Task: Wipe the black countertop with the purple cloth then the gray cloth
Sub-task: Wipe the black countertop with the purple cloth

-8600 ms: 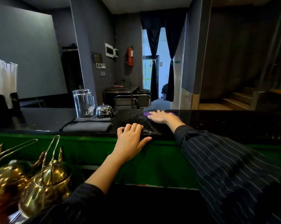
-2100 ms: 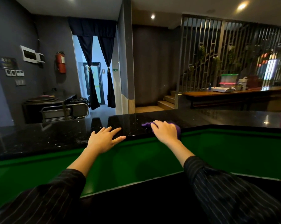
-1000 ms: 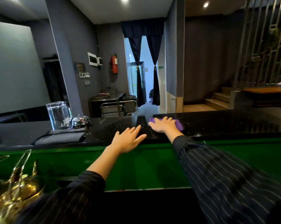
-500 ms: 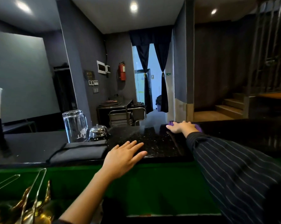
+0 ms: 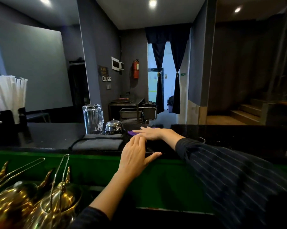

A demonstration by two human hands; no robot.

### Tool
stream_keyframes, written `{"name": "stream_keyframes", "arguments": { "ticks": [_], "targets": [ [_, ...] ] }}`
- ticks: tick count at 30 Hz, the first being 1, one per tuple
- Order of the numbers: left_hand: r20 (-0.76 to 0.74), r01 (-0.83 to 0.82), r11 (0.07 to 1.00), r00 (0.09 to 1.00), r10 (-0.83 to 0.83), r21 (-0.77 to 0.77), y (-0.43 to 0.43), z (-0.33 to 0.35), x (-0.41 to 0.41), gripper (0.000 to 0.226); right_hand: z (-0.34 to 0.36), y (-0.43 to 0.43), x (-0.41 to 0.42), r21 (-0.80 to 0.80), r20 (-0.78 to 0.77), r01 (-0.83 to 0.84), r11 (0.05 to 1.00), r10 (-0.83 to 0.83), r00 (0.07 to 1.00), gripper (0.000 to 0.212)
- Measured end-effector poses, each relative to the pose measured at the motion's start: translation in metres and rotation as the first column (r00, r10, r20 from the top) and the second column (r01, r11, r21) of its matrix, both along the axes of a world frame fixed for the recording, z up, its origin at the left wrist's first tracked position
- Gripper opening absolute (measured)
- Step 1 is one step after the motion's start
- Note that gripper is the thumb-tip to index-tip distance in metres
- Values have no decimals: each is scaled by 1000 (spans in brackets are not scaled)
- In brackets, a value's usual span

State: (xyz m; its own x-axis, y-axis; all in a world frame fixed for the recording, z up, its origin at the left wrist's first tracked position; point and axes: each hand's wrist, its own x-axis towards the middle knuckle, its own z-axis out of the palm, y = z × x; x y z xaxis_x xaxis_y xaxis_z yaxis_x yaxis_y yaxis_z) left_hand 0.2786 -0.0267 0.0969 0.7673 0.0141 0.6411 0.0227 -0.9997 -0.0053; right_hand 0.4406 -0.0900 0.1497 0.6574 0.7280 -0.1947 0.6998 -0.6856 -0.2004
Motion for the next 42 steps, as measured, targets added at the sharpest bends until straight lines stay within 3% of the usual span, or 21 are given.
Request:
{"name": "stream_keyframes", "arguments": {
  "ticks": [3, 8, 12, 15, 18, 22, 25, 28, 33, 42],
  "targets": [
    [18, 7, 999, 1000, -7, -33, 6, -27, -18, 73, 1, -28, -4, 49, 6, -1, 999, 1, 1000, 47],
    [-246, 64, 997, 967, -71, -35, 13, -23, -40, 95, -5, -32, -10, 38, 126, 212, 976, -215, 968, 52],
    [-387, 65, 998, 920, -61, -3, 15, -5, -48, 95, -6, -11, -60, 35, 111, 7, 999, -11, 994, 53],
    [-377, 49, 999, 925, -49, -11, 11, -7, -55, 94, -6, -28, -81, 42, 118, -81, 996, 76, 990, 51],
    [-433, 15, 1000, 901, -6, 19, 10, -9, -62, 97, -5, -61, -83, 87, 95, -2, 996, -6, 995, 46],
    [-508, -55, 993, 855, 101, 106, 0, 2, -61, 102, -15, -67, -100, 134, 261, 155, 979, -186, 947, 51],
    [-517, -121, 990, 844, 142, 75, -16, 9, -55, 102, -27, -69, -126, 177, 396, 45, 983, -113, 911, 54],
    [-473, -87, 994, 874, 109, 68, -40, 4, -49, 100, -36, -105, -134, 178, 500, -21, 984, -72, 863, 55],
    [-467, 79, 993, 884, -28, 91, -90, -1, -34, 100, -38, -197, -114, 203, 555, 35, 979, -144, 819, 56],
    [-514, -63, 980, 844, 153, 188, -130, 2, -8, 113, -37, -323, -95, 184, 532, 232, 955, -295, 794, 69]
  ]
}}
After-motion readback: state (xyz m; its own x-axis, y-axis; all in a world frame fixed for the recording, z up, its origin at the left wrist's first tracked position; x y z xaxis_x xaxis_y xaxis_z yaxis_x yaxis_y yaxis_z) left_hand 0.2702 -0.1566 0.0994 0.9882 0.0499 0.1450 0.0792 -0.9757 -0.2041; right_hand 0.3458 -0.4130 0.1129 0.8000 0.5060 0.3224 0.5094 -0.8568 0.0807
